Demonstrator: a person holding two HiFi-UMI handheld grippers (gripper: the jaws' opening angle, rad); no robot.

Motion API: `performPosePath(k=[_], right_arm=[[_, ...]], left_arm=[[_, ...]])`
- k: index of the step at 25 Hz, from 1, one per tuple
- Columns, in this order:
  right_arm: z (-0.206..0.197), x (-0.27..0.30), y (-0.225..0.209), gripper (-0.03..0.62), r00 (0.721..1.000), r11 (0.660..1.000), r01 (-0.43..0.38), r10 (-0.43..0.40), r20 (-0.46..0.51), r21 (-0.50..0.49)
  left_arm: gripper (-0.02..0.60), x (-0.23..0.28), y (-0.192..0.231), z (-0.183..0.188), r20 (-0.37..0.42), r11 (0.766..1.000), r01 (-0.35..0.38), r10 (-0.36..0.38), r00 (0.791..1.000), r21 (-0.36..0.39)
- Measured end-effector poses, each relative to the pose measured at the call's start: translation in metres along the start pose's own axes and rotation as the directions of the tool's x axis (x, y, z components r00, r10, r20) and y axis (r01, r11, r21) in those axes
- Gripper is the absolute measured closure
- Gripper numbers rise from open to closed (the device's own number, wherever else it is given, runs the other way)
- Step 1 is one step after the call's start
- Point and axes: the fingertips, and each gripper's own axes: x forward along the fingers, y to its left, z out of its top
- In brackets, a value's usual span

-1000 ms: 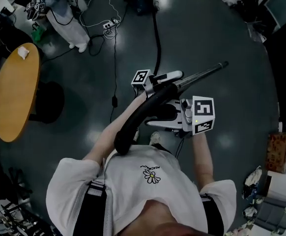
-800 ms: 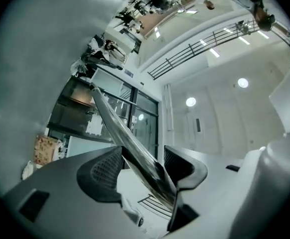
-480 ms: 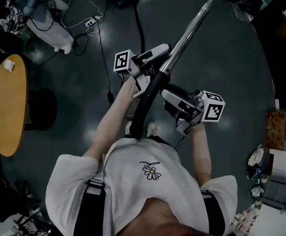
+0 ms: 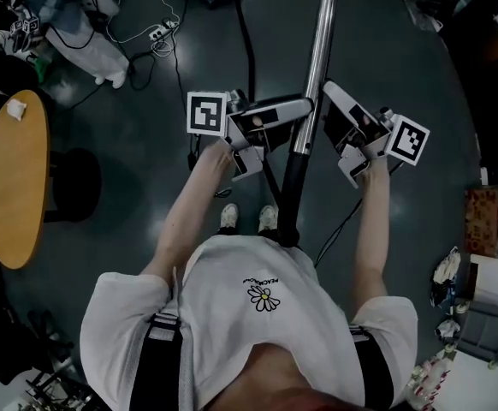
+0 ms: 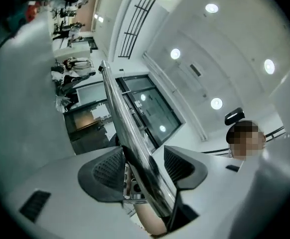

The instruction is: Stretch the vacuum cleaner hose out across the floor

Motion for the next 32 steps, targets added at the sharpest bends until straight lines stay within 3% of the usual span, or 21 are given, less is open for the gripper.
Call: performPosePath(k=[4, 9, 13, 15, 18, 20, 23, 32], right_arm=[[-0.016, 0.019, 0.006, 0.408, 0.995, 0.998, -0.056, 0.059, -0.085, 0.041], [-0.026, 0.026, 0.005, 0.408, 0.985, 0.993, -0.12, 0.121, -0.119, 0.019], [-0.045, 0.048, 0.005, 0.408, 0.973, 0.991, -0.072, 0.045, -0.227, -0.109], [-0.053, 0.058, 0.005, 0.408, 0.961, 0.986, -0.067, 0.022, -0.275, -0.155], [-0.059, 0.07, 0.007, 0.408, 0.954, 0.992, -0.106, 0.083, -0.289, -0.067], [-0.064, 0.078, 0.007, 0.408, 0.954, 0.994, -0.102, 0.09, -0.287, -0.027], [-0.074, 0.087, 0.003, 0.408, 0.955, 0.996, -0.072, 0.052, -0.291, -0.06], [-0.084, 0.099, -0.006, 0.408, 0.946, 0.992, -0.04, -0.002, -0.325, -0.121]], left_arm=[[0.331, -0.012, 0.001, -0.014, -0.094, 0.985, -0.1, 0.114, 0.989, 0.144], [0.331, -0.02, 0.01, -0.023, -0.196, 0.926, -0.234, 0.298, 0.934, 0.296], [0.332, -0.042, 0.014, -0.023, -0.204, 0.89, -0.287, 0.373, 0.905, 0.354], [0.331, -0.051, 0.012, -0.022, -0.203, 0.876, -0.299, 0.393, 0.897, 0.378], [0.331, -0.059, 0.008, -0.021, -0.19, 0.863, -0.302, 0.403, 0.895, 0.406], [0.331, -0.064, 0.008, -0.021, -0.189, 0.847, -0.33, 0.435, 0.88, 0.416], [0.331, -0.075, 0.014, -0.021, -0.186, 0.829, -0.37, 0.478, 0.859, 0.42], [0.331, -0.088, 0.021, -0.013, -0.149, 0.822, -0.396, 0.488, 0.86, 0.408]])
